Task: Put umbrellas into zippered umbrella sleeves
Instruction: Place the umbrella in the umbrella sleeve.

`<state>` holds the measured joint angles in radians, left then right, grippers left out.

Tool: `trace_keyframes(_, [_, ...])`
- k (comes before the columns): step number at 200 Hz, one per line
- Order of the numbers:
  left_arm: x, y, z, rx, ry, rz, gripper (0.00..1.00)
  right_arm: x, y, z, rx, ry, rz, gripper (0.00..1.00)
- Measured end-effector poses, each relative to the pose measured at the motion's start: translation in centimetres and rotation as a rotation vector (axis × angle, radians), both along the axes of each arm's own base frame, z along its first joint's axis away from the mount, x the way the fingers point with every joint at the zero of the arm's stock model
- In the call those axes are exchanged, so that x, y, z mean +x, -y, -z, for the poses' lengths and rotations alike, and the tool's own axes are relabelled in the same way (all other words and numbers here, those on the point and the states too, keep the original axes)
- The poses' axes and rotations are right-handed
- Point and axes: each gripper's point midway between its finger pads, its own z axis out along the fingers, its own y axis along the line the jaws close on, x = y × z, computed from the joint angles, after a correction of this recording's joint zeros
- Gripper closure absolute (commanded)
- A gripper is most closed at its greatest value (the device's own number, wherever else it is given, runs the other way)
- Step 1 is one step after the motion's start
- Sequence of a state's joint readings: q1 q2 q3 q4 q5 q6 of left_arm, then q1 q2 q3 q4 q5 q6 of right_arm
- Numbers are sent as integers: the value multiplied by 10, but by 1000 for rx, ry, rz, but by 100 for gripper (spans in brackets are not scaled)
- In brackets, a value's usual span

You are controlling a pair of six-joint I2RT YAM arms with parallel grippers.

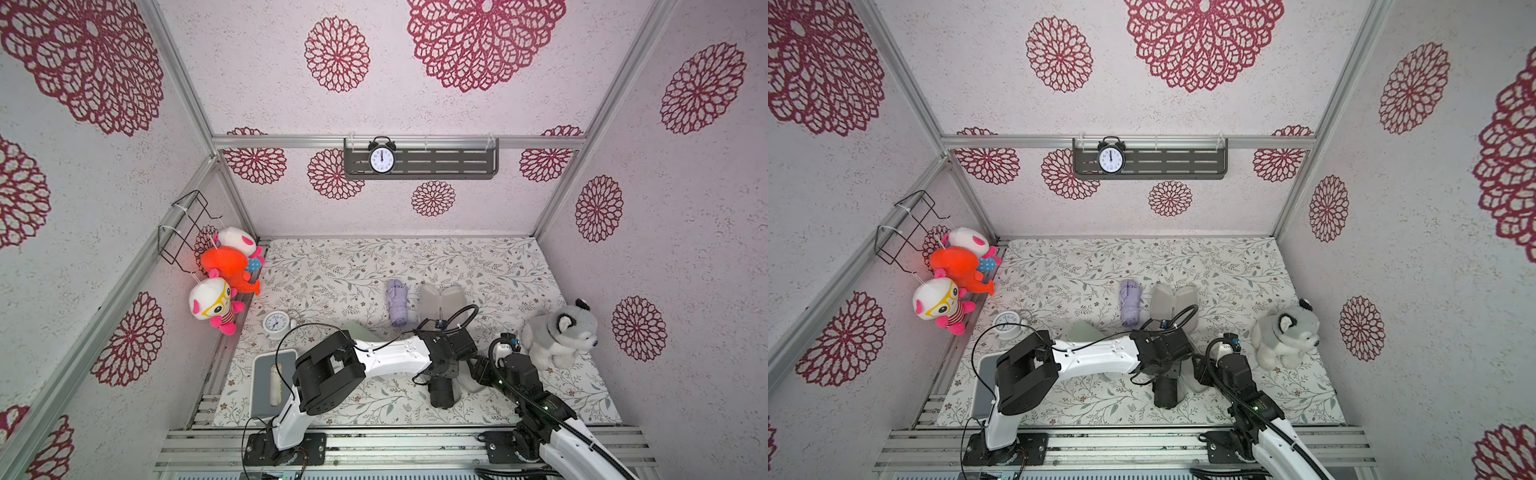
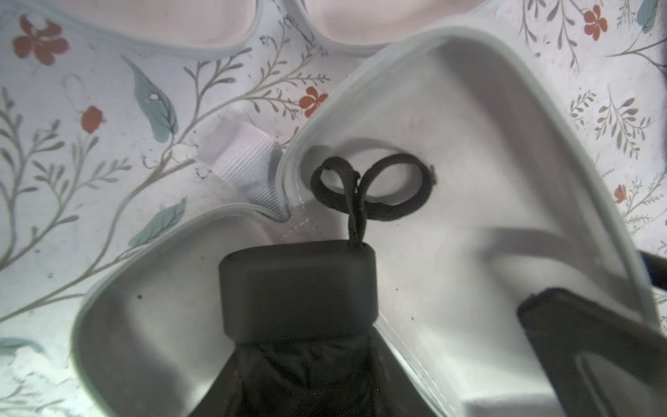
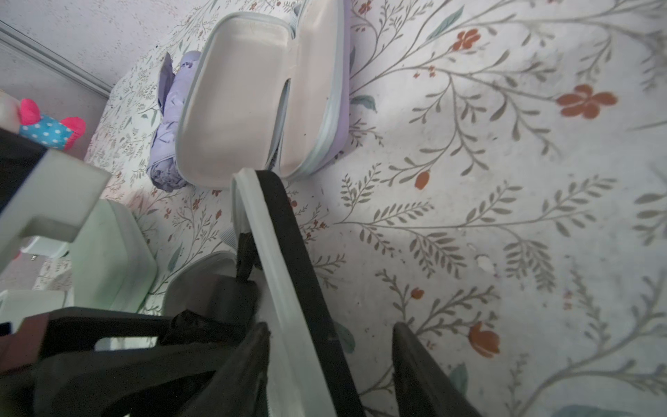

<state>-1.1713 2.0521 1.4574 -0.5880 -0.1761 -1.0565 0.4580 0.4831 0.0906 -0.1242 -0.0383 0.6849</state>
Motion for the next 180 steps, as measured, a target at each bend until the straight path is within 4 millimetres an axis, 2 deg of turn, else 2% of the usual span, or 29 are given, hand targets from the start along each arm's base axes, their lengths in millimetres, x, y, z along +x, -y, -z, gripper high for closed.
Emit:
trace_keyframes(20, [2,-5,0,-1,0,-10,61,-3,-7,0,24,-7,-28,64])
trace_keyframes(37, [6,-15,1,6,-3,-27,62,-7,-15,0,43,-21,-60,65])
trace_keyframes(82, [23,-46,-1,43,11,-90,62,-31,-41,3,43,-49,-184,59])
trace_keyframes(128, [26,-48,-4,47,21,-100,60,-34,-44,0,57,-41,-188,52])
trace_keyframes(140, [26,-47,-4,44,20,-99,54,-32,-42,0,52,-35,-178,51])
trace_keyframes(147, [26,-47,-4,44,20,-98,41,-31,-42,-1,52,-29,-172,48])
trace_keyframes(158, [26,-46,-3,34,19,-100,29,-30,-42,-3,53,-19,-174,38])
trace_keyframes(180, [24,-44,-2,20,8,-95,22,-28,-40,-5,42,-9,-161,32])
